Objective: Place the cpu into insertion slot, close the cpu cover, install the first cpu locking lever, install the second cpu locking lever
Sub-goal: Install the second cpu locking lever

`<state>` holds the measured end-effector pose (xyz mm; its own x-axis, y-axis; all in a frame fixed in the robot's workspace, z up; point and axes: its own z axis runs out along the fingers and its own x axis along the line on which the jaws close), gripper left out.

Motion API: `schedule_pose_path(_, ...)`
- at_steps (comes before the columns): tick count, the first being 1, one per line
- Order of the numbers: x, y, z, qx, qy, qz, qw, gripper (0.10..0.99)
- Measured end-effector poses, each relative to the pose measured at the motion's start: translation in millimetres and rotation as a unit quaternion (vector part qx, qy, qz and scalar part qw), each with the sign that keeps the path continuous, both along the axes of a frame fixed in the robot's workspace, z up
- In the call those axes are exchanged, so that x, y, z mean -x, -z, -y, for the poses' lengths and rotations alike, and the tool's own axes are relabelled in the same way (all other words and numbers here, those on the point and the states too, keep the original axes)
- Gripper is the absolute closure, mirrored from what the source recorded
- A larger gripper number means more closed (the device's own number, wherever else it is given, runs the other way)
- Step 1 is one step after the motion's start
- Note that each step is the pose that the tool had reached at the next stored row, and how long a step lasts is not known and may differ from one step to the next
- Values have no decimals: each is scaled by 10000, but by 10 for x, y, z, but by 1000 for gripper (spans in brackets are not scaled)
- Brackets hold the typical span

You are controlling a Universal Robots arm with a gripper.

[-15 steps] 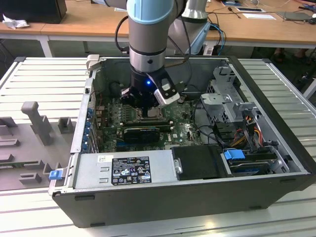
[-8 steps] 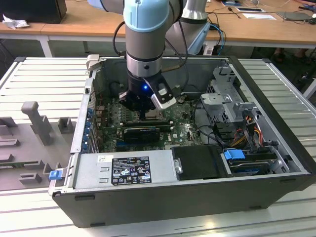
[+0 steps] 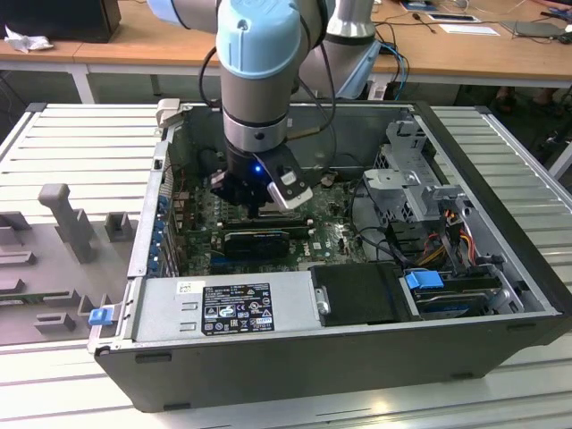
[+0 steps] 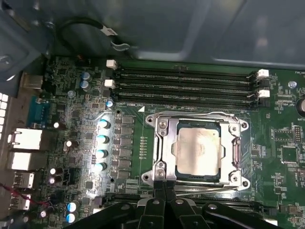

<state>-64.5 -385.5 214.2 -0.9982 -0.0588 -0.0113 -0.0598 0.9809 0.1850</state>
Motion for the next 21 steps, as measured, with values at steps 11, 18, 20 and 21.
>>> schedule_pose_path(11,90,22,113,-248,-177,1,9995,980)
schedule_pose_path(18,100,98,128,-434,-199,5,9989,980)
schedule_pose_path(20,100,115,131,-480,-200,5,9986,980)
schedule_pose_path(21,100,125,135,-513,-201,6,9985,980)
